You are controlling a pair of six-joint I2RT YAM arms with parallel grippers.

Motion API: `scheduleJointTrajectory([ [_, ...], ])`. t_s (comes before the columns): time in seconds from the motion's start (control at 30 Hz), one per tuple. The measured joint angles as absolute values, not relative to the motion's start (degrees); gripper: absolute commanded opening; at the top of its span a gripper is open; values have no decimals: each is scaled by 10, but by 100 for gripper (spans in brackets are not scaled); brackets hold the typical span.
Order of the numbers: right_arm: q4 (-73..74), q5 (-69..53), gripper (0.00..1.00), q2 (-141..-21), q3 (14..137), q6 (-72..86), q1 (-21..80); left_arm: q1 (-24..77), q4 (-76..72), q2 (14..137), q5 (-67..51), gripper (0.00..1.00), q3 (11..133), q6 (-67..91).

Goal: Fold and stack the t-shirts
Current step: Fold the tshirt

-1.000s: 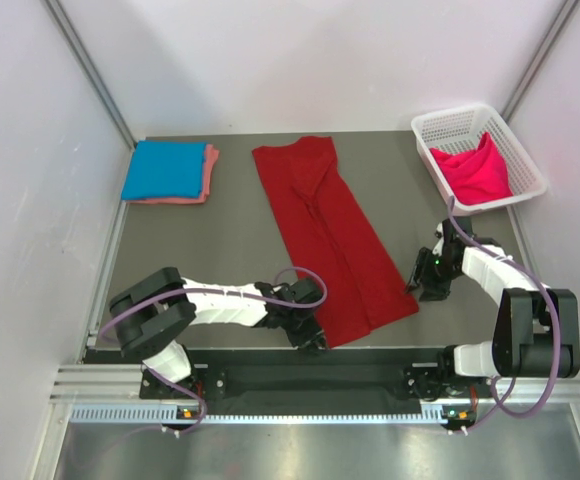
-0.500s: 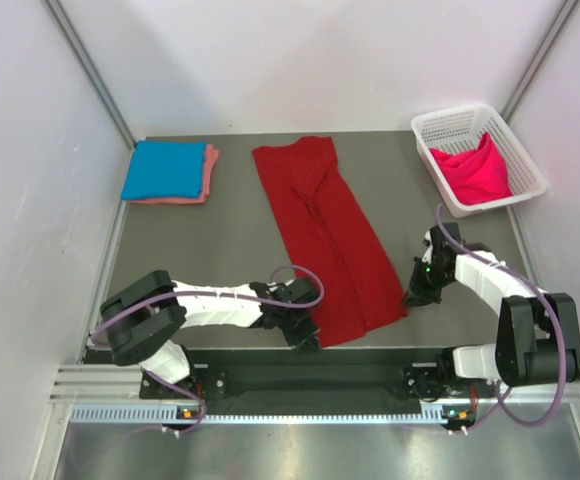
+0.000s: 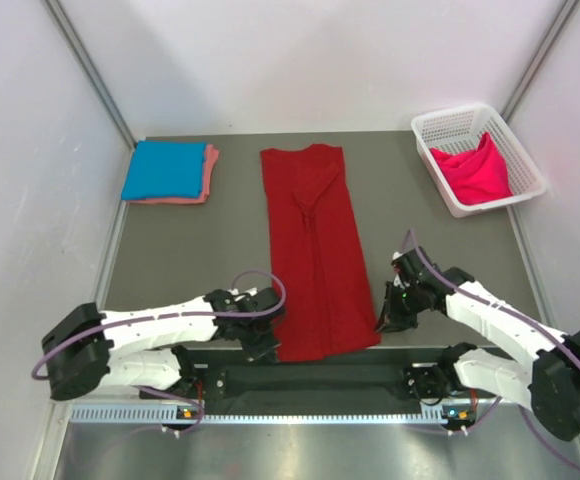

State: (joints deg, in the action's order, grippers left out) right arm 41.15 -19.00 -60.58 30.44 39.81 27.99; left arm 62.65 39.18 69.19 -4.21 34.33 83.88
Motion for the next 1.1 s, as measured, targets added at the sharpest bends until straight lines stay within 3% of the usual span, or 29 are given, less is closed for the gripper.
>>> scheduleJointTrajectory([
  [0.13, 392, -191, 1, -601, 295, 455, 353, 627, 429, 631, -42, 1, 318, 841],
  [0.17, 382, -192, 1, -602, 293, 472, 375, 627, 440, 610, -42, 3, 306, 842],
  [0.2, 375, -193, 3, -605, 293, 484, 393, 627, 448, 595, -42, 12, 297, 843],
  [0.3, 349, -192, 16, -624, 293, 514, 439, 627, 459, 571, -51, 33, 278, 843],
  [0.37, 350, -187, 34, -635, 300, 524, 452, 627, 472, 561, -58, 43, 274, 840],
  [0.43, 364, -170, 50, -641, 320, 521, 455, 627, 483, 552, -61, 45, 276, 835],
  [0.53, 396, -126, 58, -657, 377, 492, 455, 627, 509, 542, -56, 45, 296, 818],
  [0.73, 416, -37, 60, -752, 548, 371, 441, 627, 537, 528, 6, 40, 412, 768],
  [0.9, 401, -17, 54, -869, 687, 293, 408, 621, 513, 528, 88, 41, 456, 725],
  [1.1, 378, -55, 48, -1020, 838, 255, 326, 523, 408, 595, 79, 40, 458, 653],
])
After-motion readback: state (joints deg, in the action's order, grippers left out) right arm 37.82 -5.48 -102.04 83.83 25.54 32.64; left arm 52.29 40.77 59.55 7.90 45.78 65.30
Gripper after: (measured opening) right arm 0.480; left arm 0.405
